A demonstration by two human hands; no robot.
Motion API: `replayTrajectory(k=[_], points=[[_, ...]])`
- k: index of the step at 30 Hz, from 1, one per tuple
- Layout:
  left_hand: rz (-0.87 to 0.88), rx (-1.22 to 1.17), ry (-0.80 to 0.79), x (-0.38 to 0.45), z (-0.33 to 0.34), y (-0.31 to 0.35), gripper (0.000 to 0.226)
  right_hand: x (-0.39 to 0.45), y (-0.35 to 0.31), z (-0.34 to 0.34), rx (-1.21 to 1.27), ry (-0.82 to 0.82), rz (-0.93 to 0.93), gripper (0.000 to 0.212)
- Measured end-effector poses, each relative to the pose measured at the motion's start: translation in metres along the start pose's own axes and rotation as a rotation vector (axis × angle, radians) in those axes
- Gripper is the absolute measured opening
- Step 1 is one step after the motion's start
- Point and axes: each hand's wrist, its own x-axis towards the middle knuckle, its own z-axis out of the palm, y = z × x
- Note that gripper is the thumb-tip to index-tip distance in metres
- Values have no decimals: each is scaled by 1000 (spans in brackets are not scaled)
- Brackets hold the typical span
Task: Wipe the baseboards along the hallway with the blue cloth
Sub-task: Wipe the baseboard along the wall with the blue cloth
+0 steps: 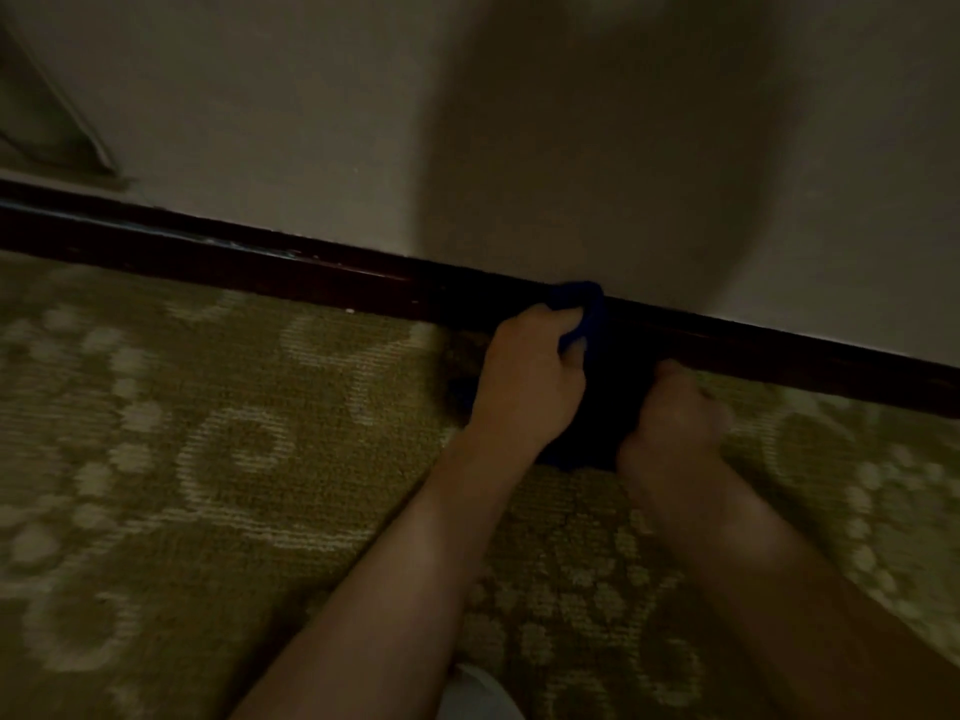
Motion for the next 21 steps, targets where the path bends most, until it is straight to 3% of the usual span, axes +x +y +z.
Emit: replayTrajectory(k=[2, 4, 7, 10, 14, 16, 18, 21], points=[[-154, -235, -62, -3, -7, -7, 29, 3, -21, -4, -21, 99, -141, 26], [-310, -434, -11, -4, -10, -14, 34, 8, -28, 6, 51, 141, -224, 21], [-392, -519, 132, -12, -22, -17, 28, -4, -18, 33, -66, 77, -195, 7], [-525, -615, 300, -31, -48, -28, 25, -28, -3, 53, -114, -84, -191, 23], [-672, -712, 521, -65, -105, -48, 22, -73, 20, 91, -50, -439, -5, 23], [-663, -740, 605, -75, -135, -54, 20, -95, 29, 107, -18, -556, 126, 15], [-602, -775, 639, -69, -151, -59, 21, -101, 35, 111, 10, -623, 236, 9], [-515, -812, 643, -50, -156, -65, 21, -91, 36, 112, 46, -636, 382, 26]])
